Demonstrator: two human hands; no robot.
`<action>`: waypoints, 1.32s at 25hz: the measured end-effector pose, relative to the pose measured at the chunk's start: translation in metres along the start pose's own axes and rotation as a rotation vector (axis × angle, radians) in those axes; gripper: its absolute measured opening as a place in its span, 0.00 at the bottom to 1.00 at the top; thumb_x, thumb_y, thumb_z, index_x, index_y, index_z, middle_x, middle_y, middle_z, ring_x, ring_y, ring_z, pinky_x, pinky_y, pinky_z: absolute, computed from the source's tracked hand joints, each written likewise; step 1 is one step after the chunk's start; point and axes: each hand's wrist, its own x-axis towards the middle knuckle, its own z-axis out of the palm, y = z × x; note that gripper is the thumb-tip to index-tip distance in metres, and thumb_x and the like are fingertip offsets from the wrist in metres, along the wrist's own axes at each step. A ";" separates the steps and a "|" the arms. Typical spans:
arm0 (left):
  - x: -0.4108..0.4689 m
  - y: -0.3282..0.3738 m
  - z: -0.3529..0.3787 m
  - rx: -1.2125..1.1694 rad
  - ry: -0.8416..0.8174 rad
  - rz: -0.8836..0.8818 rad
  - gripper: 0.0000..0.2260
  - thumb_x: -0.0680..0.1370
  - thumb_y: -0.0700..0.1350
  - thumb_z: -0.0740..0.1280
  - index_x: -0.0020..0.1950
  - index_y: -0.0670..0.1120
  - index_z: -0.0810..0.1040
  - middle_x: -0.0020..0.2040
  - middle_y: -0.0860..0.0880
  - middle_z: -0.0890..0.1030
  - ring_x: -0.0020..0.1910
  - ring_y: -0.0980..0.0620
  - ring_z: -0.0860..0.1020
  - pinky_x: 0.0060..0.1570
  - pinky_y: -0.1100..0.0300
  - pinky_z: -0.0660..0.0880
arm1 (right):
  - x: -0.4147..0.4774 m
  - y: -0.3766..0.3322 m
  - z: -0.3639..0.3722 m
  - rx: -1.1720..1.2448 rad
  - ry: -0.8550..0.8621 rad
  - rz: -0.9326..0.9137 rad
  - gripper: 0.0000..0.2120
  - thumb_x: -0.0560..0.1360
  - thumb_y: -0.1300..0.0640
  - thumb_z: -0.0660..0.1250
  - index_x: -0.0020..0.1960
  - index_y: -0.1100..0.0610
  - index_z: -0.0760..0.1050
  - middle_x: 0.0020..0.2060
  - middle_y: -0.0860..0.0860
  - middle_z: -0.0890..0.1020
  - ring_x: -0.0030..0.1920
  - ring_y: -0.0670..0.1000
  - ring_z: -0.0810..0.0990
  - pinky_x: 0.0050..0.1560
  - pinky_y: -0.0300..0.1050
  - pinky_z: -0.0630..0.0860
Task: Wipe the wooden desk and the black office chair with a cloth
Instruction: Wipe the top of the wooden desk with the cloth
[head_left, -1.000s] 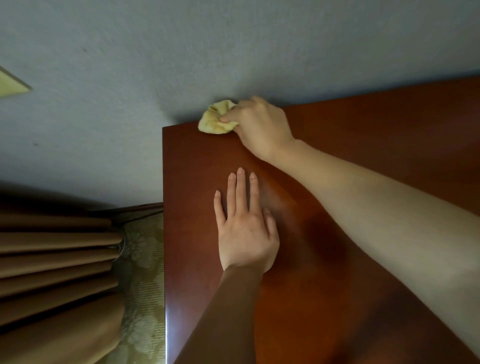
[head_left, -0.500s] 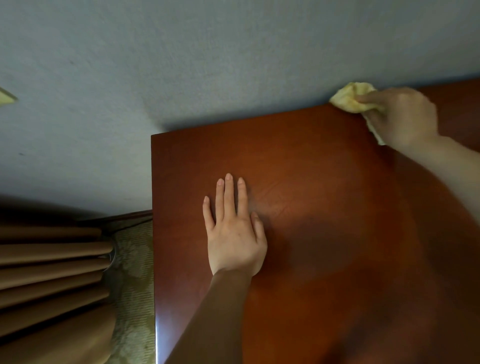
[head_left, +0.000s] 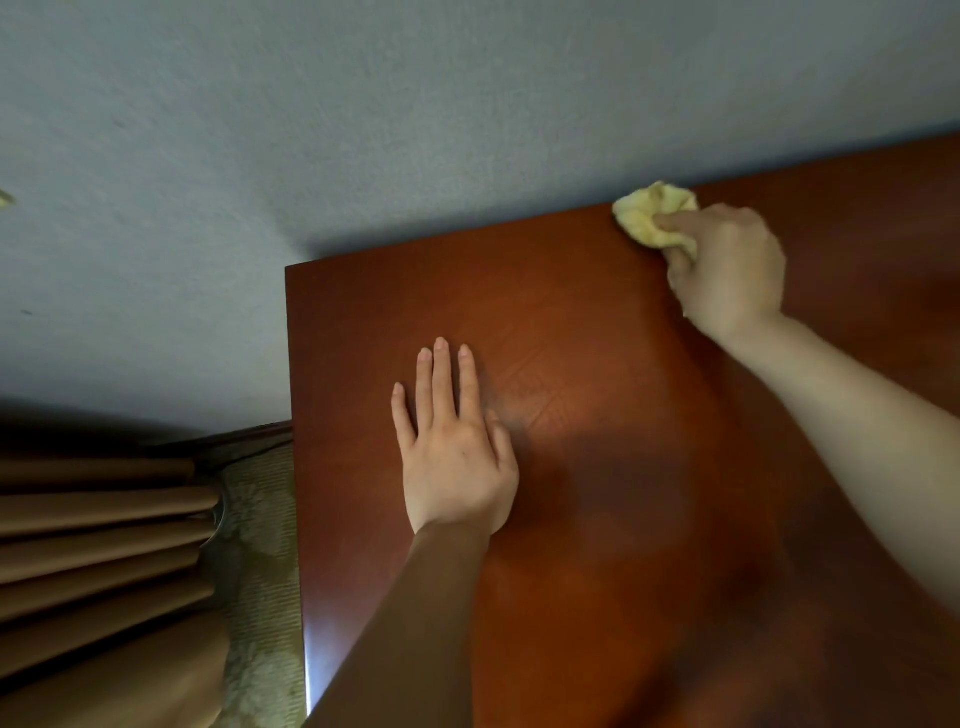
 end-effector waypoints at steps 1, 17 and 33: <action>0.000 0.001 0.000 -0.004 0.001 0.001 0.28 0.78 0.51 0.43 0.78 0.46 0.51 0.78 0.47 0.51 0.77 0.51 0.44 0.74 0.51 0.39 | -0.010 -0.005 0.000 0.036 -0.008 -0.071 0.15 0.74 0.60 0.65 0.60 0.52 0.78 0.53 0.58 0.80 0.53 0.63 0.73 0.48 0.52 0.71; -0.060 0.010 -0.029 -0.265 -0.014 0.016 0.27 0.81 0.43 0.54 0.78 0.43 0.46 0.78 0.46 0.46 0.76 0.50 0.39 0.72 0.57 0.33 | -0.170 -0.059 -0.030 0.129 -0.306 -0.456 0.21 0.77 0.64 0.61 0.65 0.46 0.74 0.60 0.45 0.79 0.50 0.53 0.72 0.45 0.44 0.71; -0.300 -0.054 -0.046 -0.246 -0.228 -0.509 0.34 0.80 0.52 0.55 0.77 0.45 0.36 0.78 0.45 0.38 0.77 0.48 0.42 0.72 0.45 0.39 | -0.389 -0.086 -0.077 0.252 -0.399 -0.829 0.20 0.64 0.69 0.71 0.51 0.52 0.83 0.45 0.47 0.83 0.40 0.55 0.76 0.39 0.44 0.77</action>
